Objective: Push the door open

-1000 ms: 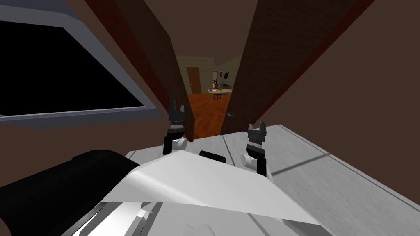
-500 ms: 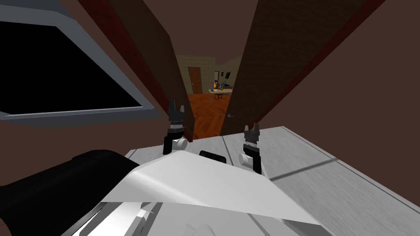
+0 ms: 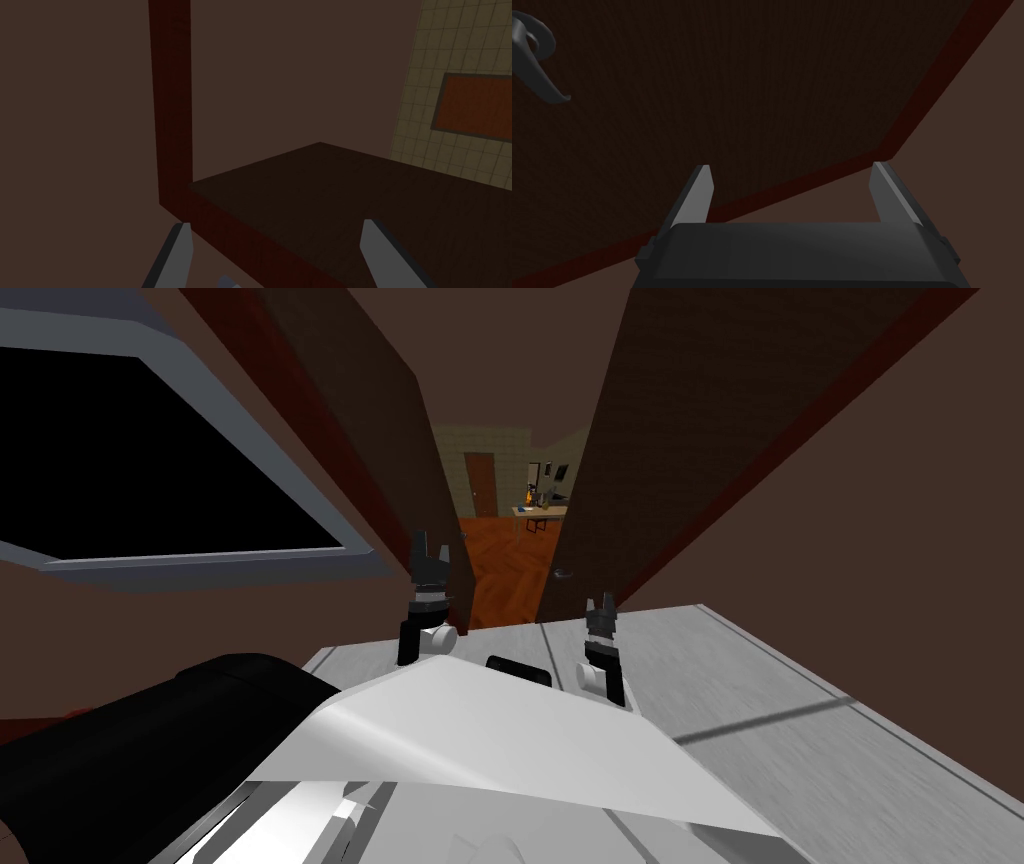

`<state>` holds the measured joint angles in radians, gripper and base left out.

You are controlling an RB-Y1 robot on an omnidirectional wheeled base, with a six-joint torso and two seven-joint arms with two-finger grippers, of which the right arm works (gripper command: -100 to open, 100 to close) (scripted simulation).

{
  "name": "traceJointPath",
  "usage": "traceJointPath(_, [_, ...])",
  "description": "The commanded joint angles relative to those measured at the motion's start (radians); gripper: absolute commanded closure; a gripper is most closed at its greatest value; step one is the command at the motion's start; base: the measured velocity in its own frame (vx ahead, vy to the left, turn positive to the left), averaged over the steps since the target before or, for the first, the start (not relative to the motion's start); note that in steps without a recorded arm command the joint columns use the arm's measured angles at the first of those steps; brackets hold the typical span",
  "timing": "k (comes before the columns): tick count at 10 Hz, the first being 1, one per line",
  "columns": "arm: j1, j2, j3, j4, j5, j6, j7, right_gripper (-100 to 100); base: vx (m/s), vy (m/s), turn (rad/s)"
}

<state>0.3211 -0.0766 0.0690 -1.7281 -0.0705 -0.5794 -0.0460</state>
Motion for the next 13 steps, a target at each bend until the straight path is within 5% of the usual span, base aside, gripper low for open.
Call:
traceJointPath(1, [-0.005, 0.001, 0.006, 0.032, 0.003, -0.009, 0.002, -100, 0.053, -0.055, 0.020])
traceJointPath(13, [-0.097, -0.001, 0.082, 0.416, 0.037, -0.089, 0.009, -100, 0.076, -0.088, 0.080])
